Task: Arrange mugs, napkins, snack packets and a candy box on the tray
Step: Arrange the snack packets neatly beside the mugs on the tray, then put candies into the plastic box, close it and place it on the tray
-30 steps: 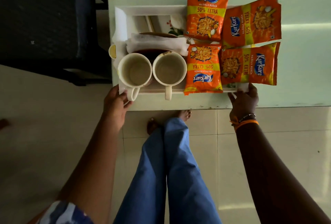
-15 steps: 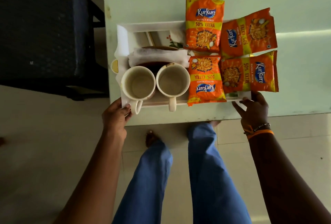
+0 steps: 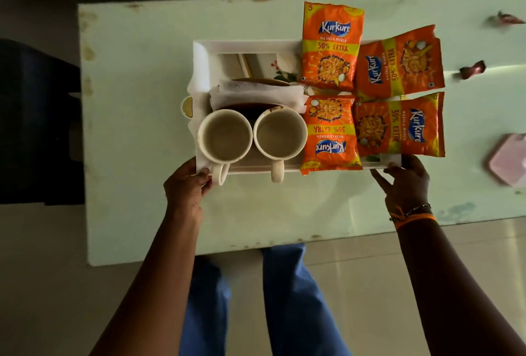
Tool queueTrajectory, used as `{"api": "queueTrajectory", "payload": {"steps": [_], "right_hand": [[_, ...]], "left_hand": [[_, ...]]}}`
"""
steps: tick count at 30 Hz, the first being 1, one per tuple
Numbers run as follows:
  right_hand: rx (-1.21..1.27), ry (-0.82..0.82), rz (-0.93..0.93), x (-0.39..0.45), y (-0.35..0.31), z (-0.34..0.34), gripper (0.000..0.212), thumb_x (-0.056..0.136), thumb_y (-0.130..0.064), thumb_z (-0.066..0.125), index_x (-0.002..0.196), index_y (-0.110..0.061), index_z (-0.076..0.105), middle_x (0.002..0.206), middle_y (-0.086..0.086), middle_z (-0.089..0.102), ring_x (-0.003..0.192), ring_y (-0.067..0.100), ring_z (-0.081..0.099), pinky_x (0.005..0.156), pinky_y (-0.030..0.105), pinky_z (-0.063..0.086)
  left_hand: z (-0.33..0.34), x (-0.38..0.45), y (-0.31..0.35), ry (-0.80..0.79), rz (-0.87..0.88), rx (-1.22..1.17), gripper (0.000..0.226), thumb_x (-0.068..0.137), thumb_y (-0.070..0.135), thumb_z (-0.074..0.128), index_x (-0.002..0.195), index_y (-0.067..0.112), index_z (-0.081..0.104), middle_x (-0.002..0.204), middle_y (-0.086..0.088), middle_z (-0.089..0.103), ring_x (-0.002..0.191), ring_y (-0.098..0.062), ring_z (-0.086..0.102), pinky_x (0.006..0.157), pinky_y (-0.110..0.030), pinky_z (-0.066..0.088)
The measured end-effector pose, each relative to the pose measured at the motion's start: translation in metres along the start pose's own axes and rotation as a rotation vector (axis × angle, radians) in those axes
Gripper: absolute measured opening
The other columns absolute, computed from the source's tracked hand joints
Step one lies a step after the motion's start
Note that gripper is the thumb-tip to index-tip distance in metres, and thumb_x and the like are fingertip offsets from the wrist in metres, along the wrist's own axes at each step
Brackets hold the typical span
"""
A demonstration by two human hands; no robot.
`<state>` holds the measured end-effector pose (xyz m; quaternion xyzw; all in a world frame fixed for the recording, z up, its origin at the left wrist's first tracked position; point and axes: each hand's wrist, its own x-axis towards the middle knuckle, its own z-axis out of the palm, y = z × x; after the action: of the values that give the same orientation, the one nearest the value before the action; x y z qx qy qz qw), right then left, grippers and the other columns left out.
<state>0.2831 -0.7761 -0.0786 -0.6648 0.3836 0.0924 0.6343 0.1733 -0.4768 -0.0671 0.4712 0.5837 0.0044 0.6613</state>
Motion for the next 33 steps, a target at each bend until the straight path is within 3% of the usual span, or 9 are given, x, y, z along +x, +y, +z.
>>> {"api": "queueTrajectory", "payload": {"steps": [3,9,13,18,23,27,30,33], "right_hand": [[0.014,0.013,0.011,0.034,-0.020,-0.014,0.041,0.079,0.018,0.032,0.102,-0.008,0.053,0.113,0.012,0.053,0.090,0.020,0.057,0.067,0.030,0.055],[0.014,0.014,0.024,0.090,-0.047,-0.029,0.039,0.080,0.018,0.030,0.085,-0.012,0.055,0.107,0.011,0.051,0.081,0.017,0.055,0.068,0.033,0.056],[0.013,-0.004,0.039,0.109,-0.054,-0.031,0.038,0.082,0.016,0.029,0.099,-0.009,0.053,0.110,0.011,0.051,0.086,0.017,0.056,0.073,0.036,0.056],[0.026,-0.032,0.068,0.116,-0.058,-0.031,0.037,0.086,0.014,0.029,0.103,-0.010,0.052,0.117,0.009,0.050,0.108,0.028,0.054,0.075,0.037,0.056],[0.018,-0.044,0.082,0.116,-0.059,-0.032,0.036,0.087,0.013,0.031,0.109,-0.008,0.051,0.127,0.015,0.050,0.111,0.028,0.054,0.070,0.032,0.055],[0.033,-0.028,0.096,0.110,-0.058,-0.032,0.038,0.091,0.008,0.034,0.125,-0.002,0.047,0.134,0.020,0.048,0.118,0.034,0.052,0.084,0.038,0.053],[0.058,-0.064,0.129,0.098,-0.057,-0.040,0.039,0.092,0.006,0.037,0.129,-0.002,0.045,0.125,0.019,0.051,0.109,0.030,0.054,0.095,0.041,0.049],[0.062,-0.081,0.144,0.077,-0.055,-0.057,0.039,0.092,0.005,0.039,0.130,-0.002,0.043,0.108,0.010,0.051,0.090,0.022,0.054,0.097,0.041,0.047]], "left_hand": [[0.045,-0.002,0.003,0.009,0.006,0.005,0.045,0.080,-0.015,0.051,0.121,0.002,0.056,0.108,-0.013,0.060,0.097,-0.024,0.058,0.081,-0.032,0.047],[0.110,0.002,0.005,0.014,0.039,0.043,0.046,0.079,-0.016,0.051,0.122,0.001,0.056,0.112,-0.015,0.060,0.097,-0.023,0.057,0.083,-0.031,0.046],[0.130,0.004,0.006,0.035,0.041,0.052,0.045,0.079,-0.016,0.051,0.121,0.001,0.056,0.120,-0.019,0.060,0.096,-0.022,0.058,0.082,-0.031,0.047],[0.137,0.005,0.002,0.075,0.012,0.055,0.046,0.080,-0.017,0.047,0.121,0.001,0.056,0.125,-0.020,0.058,0.097,-0.023,0.056,0.083,-0.031,0.046],[0.136,0.006,-0.005,0.072,0.023,0.057,0.047,0.079,-0.017,0.047,0.120,0.004,0.058,0.113,-0.013,0.060,0.098,-0.022,0.056,0.073,-0.027,0.048],[0.133,-0.002,-0.012,-0.002,0.042,0.036,0.047,0.082,-0.013,0.046,0.124,0.007,0.055,0.112,-0.009,0.059,0.099,-0.020,0.058,0.077,-0.024,0.049],[0.128,-0.020,-0.026,-0.040,-0.018,0.017,0.045,0.088,-0.010,0.038,0.129,0.006,0.046,0.106,-0.008,0.057,0.089,-0.019,0.060,0.091,-0.031,0.046],[0.128,-0.055,-0.050,-0.132,-0.116,0.066,0.041,0.091,-0.005,0.040,0.131,0.004,0.042,0.102,-0.008,0.055,0.081,-0.018,0.058,0.081,-0.030,0.049]]}}
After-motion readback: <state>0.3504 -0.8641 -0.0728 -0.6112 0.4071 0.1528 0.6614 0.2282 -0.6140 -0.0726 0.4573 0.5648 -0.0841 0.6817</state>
